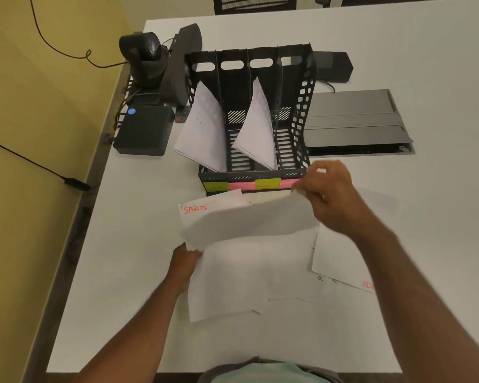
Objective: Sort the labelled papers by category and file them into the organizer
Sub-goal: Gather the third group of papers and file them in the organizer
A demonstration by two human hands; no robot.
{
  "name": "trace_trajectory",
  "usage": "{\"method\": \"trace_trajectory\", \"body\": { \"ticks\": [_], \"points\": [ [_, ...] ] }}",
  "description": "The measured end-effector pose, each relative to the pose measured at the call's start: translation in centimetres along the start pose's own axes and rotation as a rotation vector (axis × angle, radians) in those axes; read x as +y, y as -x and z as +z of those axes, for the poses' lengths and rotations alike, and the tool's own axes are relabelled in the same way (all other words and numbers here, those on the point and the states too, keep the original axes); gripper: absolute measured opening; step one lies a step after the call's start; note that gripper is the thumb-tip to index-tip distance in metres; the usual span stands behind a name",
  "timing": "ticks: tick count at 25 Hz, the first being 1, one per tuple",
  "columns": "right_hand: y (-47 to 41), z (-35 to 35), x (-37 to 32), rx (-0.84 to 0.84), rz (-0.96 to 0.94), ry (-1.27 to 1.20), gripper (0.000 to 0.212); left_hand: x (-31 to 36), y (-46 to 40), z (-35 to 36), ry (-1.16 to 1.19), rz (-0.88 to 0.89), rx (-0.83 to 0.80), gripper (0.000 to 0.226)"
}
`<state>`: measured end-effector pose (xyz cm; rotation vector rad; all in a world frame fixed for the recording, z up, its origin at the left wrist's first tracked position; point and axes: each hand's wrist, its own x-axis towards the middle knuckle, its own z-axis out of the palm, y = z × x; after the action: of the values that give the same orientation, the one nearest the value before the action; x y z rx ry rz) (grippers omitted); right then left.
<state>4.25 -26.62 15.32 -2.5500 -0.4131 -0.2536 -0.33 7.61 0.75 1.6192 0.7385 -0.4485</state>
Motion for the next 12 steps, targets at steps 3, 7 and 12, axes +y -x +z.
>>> {"method": "trace_trajectory", "body": {
  "ticks": [3,7,12],
  "points": [
    [-4.9,-3.6,-2.2,-0.310,-0.085,0.353,0.032,1.0,0.0,0.7,-0.066,0.099,-0.014,0.026],
    [-8.2,-3.0,-7.0,-0.625,-0.152,0.560,0.032,3.0,0.8,1.5,-0.064,0.147,-0.082,0.027],
    [-7.2,6.4,-9.6,-0.589,-0.370,0.533,0.040,3.8,1.7,2.4,-0.001,0.102,-0.277,0.025]
  ]
}}
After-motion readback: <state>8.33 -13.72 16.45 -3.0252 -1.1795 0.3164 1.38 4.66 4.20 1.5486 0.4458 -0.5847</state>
